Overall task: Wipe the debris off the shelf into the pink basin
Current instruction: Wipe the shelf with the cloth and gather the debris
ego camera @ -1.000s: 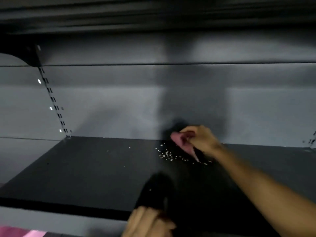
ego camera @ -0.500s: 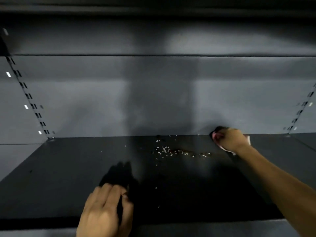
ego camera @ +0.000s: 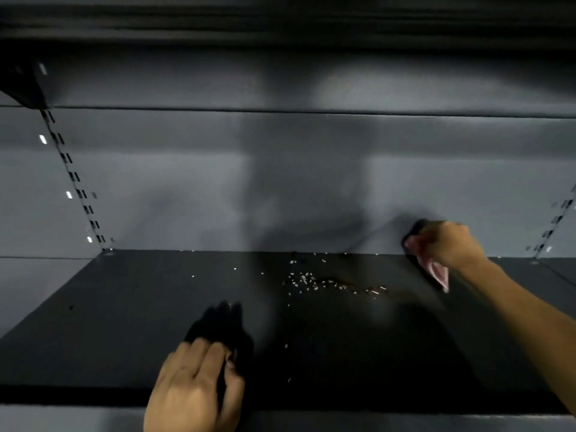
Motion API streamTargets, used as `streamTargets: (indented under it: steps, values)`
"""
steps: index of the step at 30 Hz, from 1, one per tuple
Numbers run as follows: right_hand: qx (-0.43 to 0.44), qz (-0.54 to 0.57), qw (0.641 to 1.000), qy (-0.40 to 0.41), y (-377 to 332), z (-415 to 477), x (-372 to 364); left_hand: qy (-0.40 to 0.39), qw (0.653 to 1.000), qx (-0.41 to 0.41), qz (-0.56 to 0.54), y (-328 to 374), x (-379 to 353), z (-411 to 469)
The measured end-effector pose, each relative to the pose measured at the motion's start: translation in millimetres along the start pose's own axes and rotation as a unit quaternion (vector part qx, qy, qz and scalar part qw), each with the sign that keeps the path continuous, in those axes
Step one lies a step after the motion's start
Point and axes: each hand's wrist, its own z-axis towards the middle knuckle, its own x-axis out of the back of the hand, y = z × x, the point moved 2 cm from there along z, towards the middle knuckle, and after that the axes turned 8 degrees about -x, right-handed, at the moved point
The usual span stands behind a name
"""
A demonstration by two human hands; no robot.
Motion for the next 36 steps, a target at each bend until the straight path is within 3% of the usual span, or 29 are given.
streamTargets:
  steps: [6,11,15,18,21,26,29,33,36]
  values:
    - [0.012,-0.068,0.995,0.075,-16,-16,-48,-0.007,1.000,0.006,0.003,1,-1,1]
    - [0.104,-0.059,0.993,0.005,-91,-39,-83,0.017,1.000,0.023,0.004,1,-2,1]
    - [0.148,0.088,0.977,-0.124,-124,-44,-88,0.012,1.000,0.020,-0.006,0,0,-3]
    - [0.102,0.160,0.981,-0.039,-106,-33,-65,0.000,1.000,0.018,-0.010,-2,2,-2]
    - [0.098,0.039,0.994,0.043,-87,-31,-59,-0.012,1.000,0.018,0.001,1,0,-1]
    - [0.121,-0.083,0.988,0.050,-105,-48,-87,-0.025,0.999,0.032,-0.005,3,0,-1]
    - [0.144,-0.074,0.987,0.014,-133,-55,-97,-0.036,0.999,0.036,-0.004,1,1,-3]
    - [0.235,-0.072,0.967,-0.066,-171,-76,-110,-0.045,0.998,0.035,-0.009,0,3,-5]
    - [0.258,0.040,0.960,-0.102,-180,-87,-101,-0.052,0.998,0.033,-0.009,-1,4,-6]
